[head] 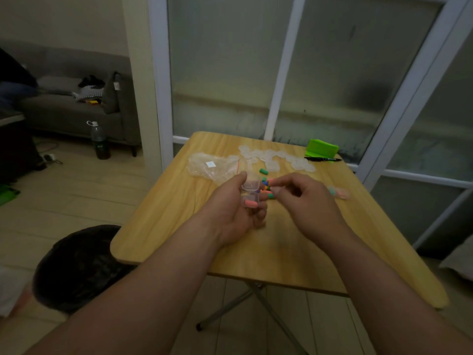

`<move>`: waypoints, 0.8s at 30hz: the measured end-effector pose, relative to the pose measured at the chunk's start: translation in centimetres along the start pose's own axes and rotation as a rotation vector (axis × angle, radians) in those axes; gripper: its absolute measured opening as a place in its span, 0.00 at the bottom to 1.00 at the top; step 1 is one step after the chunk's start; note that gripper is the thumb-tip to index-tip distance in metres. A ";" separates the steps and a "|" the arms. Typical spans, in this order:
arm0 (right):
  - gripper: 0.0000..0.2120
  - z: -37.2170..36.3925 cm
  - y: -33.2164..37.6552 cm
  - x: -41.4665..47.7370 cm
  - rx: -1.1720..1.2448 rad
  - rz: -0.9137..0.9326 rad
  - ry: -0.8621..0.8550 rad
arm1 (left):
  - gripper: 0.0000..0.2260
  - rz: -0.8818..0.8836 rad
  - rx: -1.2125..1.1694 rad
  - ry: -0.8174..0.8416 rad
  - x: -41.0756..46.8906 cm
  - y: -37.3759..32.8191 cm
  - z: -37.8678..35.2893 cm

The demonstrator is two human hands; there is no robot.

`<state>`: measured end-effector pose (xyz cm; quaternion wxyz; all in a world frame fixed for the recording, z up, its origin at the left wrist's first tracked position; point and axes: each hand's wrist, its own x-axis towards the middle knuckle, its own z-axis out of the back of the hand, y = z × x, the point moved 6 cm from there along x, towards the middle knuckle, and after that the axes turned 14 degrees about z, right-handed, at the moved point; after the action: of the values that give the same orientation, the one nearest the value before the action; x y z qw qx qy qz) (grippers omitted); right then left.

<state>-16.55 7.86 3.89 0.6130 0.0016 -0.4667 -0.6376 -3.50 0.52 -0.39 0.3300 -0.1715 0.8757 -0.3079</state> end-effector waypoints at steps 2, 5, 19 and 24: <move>0.07 2.1 -1.7 0.2 -0.010 -0.101 -0.118 | 0.21 -0.043 -0.013 -0.082 -0.3 -0.9 0.7; 0.08 4.2 -4.9 -0.2 -0.094 -0.230 -0.174 | 0.22 -0.092 -0.050 -0.165 -0.4 -2.0 1.7; 0.13 -2.2 -6.0 1.9 -0.479 -0.173 0.157 | 0.21 -0.087 -0.139 -0.149 0.9 -2.5 1.4; 0.12 -2.9 -6.2 3.0 -0.487 -0.212 0.158 | 0.21 -0.083 -0.151 -0.129 1.3 -2.7 1.4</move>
<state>-20.48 2.60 0.25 0.5597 -0.0474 -0.2478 -0.7893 -3.21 -2.76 -0.03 0.3586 -0.2515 0.8656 -0.2427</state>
